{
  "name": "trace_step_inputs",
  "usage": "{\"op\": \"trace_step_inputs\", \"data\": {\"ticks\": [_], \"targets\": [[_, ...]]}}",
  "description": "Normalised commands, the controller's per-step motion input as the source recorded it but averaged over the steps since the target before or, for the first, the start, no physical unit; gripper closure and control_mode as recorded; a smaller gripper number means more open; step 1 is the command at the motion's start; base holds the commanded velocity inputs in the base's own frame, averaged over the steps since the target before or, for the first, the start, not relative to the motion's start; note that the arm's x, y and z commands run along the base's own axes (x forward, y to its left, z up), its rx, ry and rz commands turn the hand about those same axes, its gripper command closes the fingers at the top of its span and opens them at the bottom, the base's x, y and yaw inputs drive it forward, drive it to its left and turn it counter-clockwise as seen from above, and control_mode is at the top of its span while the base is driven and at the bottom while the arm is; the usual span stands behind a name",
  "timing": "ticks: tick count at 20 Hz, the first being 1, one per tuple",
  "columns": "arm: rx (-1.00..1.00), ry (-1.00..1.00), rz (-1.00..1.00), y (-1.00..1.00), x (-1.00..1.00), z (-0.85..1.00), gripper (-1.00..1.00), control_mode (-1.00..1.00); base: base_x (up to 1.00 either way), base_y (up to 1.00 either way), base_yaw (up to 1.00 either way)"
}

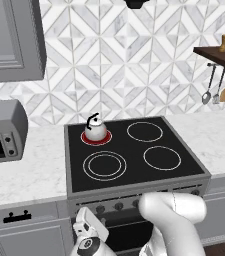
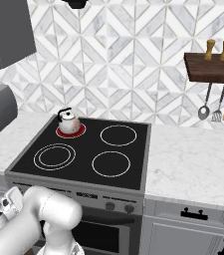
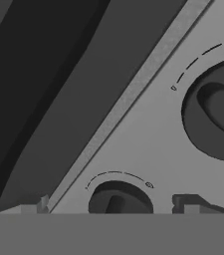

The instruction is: Turn off the rear left burner of the stove.

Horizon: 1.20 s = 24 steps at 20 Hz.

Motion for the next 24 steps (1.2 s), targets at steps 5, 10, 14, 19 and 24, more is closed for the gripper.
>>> {"op": "trace_step_inputs", "data": {"ticks": [5,10,14,19,24], "targets": [[0.0,0.0,0.05,-0.01,0.03,0.0,-1.0,-1.0,0.0,0.0,0.0],[0.0,0.0,0.01,-0.05,0.0,0.0,-1.0,-1.0,0.0,0.0,0.0],[0.0,0.0,0.0,-0.04,0.0,0.03,-1.0,-1.0,0.0,0.0,0.0],[0.0,0.0,0.0,0.0,0.0,0.01,-1.0,-1.0,0.0,0.0,0.0],[0.01,0.01,0.0,-0.02,0.05,0.08,-1.0,-1.0,0.0,0.0,0.0]]}}
